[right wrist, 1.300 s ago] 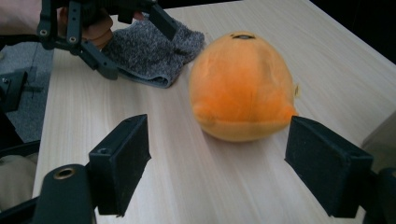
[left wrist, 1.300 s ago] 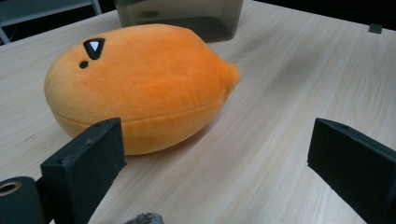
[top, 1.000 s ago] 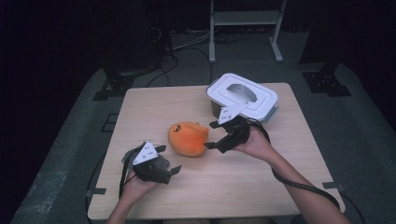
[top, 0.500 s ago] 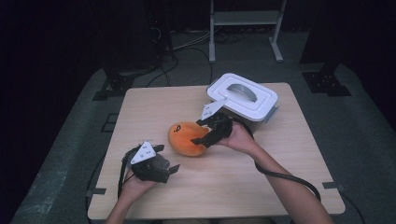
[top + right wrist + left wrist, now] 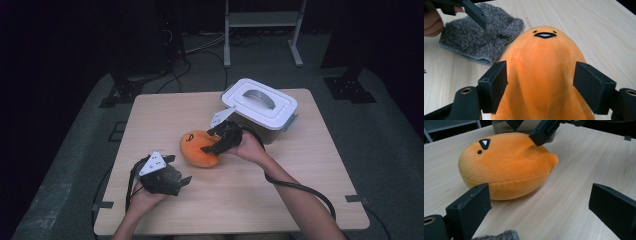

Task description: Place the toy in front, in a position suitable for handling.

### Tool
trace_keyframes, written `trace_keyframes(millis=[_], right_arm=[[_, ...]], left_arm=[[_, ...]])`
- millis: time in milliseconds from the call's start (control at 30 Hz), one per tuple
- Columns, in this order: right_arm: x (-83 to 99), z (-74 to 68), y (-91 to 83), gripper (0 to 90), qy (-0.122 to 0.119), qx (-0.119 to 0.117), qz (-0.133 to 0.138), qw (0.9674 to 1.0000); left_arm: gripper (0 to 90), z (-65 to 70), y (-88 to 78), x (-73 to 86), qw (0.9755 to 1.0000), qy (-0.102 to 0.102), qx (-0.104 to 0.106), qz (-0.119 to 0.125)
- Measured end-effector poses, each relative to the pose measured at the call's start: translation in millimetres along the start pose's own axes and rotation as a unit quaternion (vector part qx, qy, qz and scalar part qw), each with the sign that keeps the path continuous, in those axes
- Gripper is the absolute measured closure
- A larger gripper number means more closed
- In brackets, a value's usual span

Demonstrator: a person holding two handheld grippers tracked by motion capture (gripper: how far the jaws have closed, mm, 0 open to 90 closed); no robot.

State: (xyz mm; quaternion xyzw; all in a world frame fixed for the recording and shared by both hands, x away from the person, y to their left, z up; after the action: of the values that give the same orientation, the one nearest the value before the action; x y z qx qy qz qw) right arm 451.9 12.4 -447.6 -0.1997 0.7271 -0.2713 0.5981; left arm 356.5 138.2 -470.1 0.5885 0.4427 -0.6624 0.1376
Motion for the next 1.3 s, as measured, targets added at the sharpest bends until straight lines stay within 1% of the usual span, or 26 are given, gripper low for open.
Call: trace_keyframes(millis=[67, 100, 133, 167, 200, 233, 267, 300, 367, 400, 433, 467, 633, 667, 767, 800, 933, 967, 1000, 1100, 1133, 1167, 1200, 1233, 1267, 1300], right_arm=[[2.2, 2.4, 4.1, 30.6, -0.002, 0.001, -0.004, 1.0000], [2.2, 2.4, 4.1, 30.6, -0.002, 0.001, -0.004, 1.0000], [4.4, 2.5, 6.9, 36.0, 0.001, -0.003, -0.006, 1.0000], [4.4, 2.5, 6.9, 36.0, 0.001, -0.003, -0.006, 1.0000], [5.9, 3.2, 9.3, 38.9, 0.002, -0.004, -0.005, 1.0000], [5.9, 3.2, 9.3, 38.9, 0.002, -0.004, -0.005, 1.0000], [7.8, 2.6, 10.9, 42.3, 0.002, -0.003, -0.008, 1.0000], [7.8, 2.6, 10.9, 42.3, 0.002, -0.003, -0.008, 1.0000], [9.7, 0.9, 12.2, 47.7, -0.003, -0.005, -0.016, 0.9999], [11.3, -0.2, 13.1, 51.8, -0.011, -0.007, -0.021, 0.9997], [11.3, -0.2, 13.1, 51.8, -0.011, -0.007, -0.021, 0.9997], [12.0, -1.6, 13.5, 53.8, -0.007, -0.006, -0.021, 0.9997], [13.5, -2.9, 13.2, 63.2, -0.003, -0.003, -0.017, 0.9998], [12.7, -2.4, 11.1, 66.6, 0.004, -0.003, -0.015, 0.9999], [12.6, -1.7, 9.1, 68.8, 0.007, -0.002, -0.018, 0.9998], [11.6, -0.1, 6.2, 70.4, 0.004, 0.001, -0.019, 0.9998], [10.1, 0.1, 1.6, 71.4, -0.003, 0.003, -0.025, 0.9997], [9.1, -1.0, -0.1, 71.8, -0.002, 0.002, -0.024, 0.9997], [8.7, -3.1, -4.1, 72.2, -0.008, 0.002, -0.029, 0.9995], [9.2, -5.7, -9.3, 72.6, -0.014, 0.002, -0.036, 0.9993], [10.4, -8.3, -16.0, 72.8, -0.020, 0.003, -0.042, 0.9989], [10.4, -8.3, -16.0, 72.8, -0.020, 0.003, -0.042, 0.9989], [11.8, -11.6, -23.1, 72.9, -0.021, 0.001, -0.044, 0.9988], [11.8, -11.6, -23.1, 72.9, -0.021, 0.001, -0.044, 0.9988], [13.2, -14.9, -30.6, 72.9, -0.028, 0.000, -0.049, 0.9984], [13.2, -14.9, -30.6, 72.9, -0.028, 0.000, -0.049, 0.9984]], left_arm=[[3.5, 0.0, 0.0, 0.2, 1.0000, 0.000, 0.000, 0.000], [3.5, 0.2, 0.2, 0.1, 1.0000, -0.001, 0.001, 0.000], [3.5, 0.2, 0.2, 0.1, 1.0000, -0.001, 0.001, 0.000], [3.5, 0.2, 0.2, 0.1, 1.0000, -0.001, 0.001, 0.000], [3.5, 0.2, 0.2, 0.4, 1.0000, 0.001, 0.001, -0.001], [3.4, 0.2, 0.2, 0.4, 1.0000, 0.001, 0.001, -0.001], [3.5, 0.3, 0.4, 0.6, 1.0000, 0.000, 0.001, -0.002], [3.4, 0.3, 0.4, 0.6, 1.0000, 0.000, 0.001, -0.002], [3.5, 0.4, 0.5, 0.7, 1.0000, 0.001, 0.002, -0.002], [3.5, 0.8, 0.7, 0.8, 1.0000, 0.001, 0.002, -0.003], [3.5, 0.8, 0.7, 0.8, 1.0000, 0.001, 0.002, -0.003], [3.5, 0.9, 0.8, 0.8, 1.0000, 0.001, 0.002, -0.003], [3.5, 1.5, 0.8, 0.7, 1.0000, 0.001, 0.003, -0.002], [3.5, 1.0, 0.9, 1.1, 1.0000, 0.002, 0.002, -0.003], [3.5, 0.4, 0.8, 1.2, 1.0000, 0.001, 0.002, -0.003], [3.5, -0.1, 0.7, 1.3, 1.0000, 0.002, 0.002, -0.004], [3.5, -0.5, 1.0, 1.8, 1.0000, -0.001, 0.002, -0.004], [3.5, -0.4, 1.0, 1.7, 1.0000, -0.001, 0.002, -0.003], [3.5, -0.5, 0.8, 1.5, 1.0000, -0.001, 0.002, -0.003], [3.5, -0.4, 0.9, 1.6, 1.0000, 0.000, 0.002, -0.004], [3.5, 0.0, 1.2, 1.9, 1.0000, 0.000, 0.003, -0.004], [3.5, 0.0, 1.2, 1.9, 1.0000, 0.000, 0.003, -0.004], [3.5, 0.3, 1.7, 2.0, 1.0000, 0.001, 0.003, -0.005], [3.5, 0.3, 1.7, 2.0, 1.0000, 0.001, 0.003, -0.005], [3.5, 0.6, 1.9, 1.9, 1.0000, 0.001, 0.003, -0.005], [3.5, 0.8, 2.0, 1.9, 1.0000, 0.002, 0.003, -0.005]])
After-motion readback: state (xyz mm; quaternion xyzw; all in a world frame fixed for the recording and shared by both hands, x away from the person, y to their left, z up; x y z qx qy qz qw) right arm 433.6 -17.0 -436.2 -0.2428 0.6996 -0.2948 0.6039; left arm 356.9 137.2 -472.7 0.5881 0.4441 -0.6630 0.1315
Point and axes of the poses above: each handheld gripper's, and its own axes: y roughly forward along the jaws, x roughly out of its underside, z roughly to its right, the point moved 9 cm from there along y, roughly forward along the jaws, and after that the axes turned 12 degrees about -x, right-handed, at the moved point
